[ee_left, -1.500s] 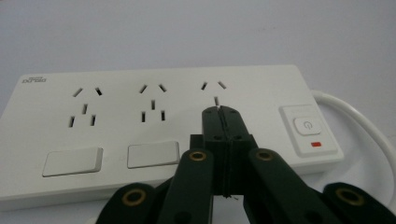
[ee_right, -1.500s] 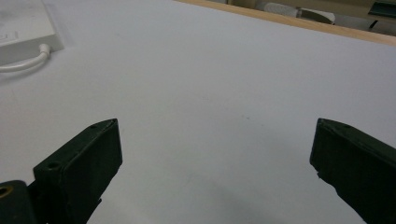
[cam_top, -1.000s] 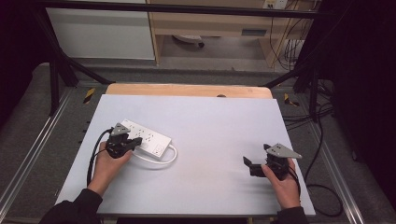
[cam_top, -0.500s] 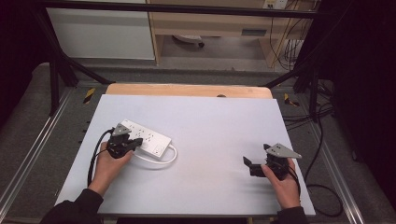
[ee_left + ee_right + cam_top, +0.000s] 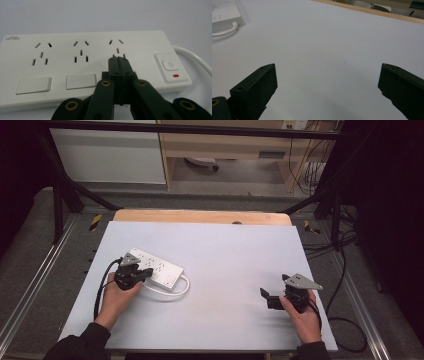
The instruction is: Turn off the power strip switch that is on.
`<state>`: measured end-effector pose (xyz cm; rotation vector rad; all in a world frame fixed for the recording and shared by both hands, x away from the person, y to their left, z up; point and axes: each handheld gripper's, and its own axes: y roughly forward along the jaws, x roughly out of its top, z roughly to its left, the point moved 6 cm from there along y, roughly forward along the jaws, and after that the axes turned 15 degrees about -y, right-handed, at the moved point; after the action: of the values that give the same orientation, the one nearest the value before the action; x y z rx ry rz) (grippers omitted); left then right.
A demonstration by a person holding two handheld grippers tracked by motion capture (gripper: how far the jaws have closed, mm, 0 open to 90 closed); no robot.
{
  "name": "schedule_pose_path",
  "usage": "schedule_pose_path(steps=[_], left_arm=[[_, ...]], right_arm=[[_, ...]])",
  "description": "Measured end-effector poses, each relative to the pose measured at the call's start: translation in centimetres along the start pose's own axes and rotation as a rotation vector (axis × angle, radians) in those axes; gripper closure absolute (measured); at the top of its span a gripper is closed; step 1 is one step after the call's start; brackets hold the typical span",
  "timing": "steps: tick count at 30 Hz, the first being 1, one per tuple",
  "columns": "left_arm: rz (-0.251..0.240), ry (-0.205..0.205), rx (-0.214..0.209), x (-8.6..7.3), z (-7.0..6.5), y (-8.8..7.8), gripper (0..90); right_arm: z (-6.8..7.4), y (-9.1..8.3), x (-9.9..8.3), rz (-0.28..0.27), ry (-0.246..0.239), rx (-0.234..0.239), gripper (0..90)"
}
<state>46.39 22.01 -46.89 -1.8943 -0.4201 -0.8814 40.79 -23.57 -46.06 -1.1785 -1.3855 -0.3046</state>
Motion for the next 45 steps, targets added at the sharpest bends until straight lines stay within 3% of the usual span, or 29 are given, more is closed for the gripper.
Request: schedule_pose_path(steps=[24,26,28,45], left_arm=[[-0.002,-0.012,-0.018,-0.08,0.26,0.08,90.0],[-0.006,-0.007,0.004,-0.12,0.54,0.16,90.0],[-0.004,-0.035,-0.008,-0.11,0.74,0.08,90.0],[-0.019,-0.032,-0.012,-0.19,0.77,0.11,90.0]], right_arm=[[0.06,0.1,-0.04,0.006,-0.005,0.001,2.7],[0.06,0.09,-0.04,0.006,-0.003,0.002,2.7],[0.07,0.1,-0.04,0.006,-0.004,0.002,2.7],[0.13,0.16,-0.04,0.009,-0.007,0.005,2.7]])
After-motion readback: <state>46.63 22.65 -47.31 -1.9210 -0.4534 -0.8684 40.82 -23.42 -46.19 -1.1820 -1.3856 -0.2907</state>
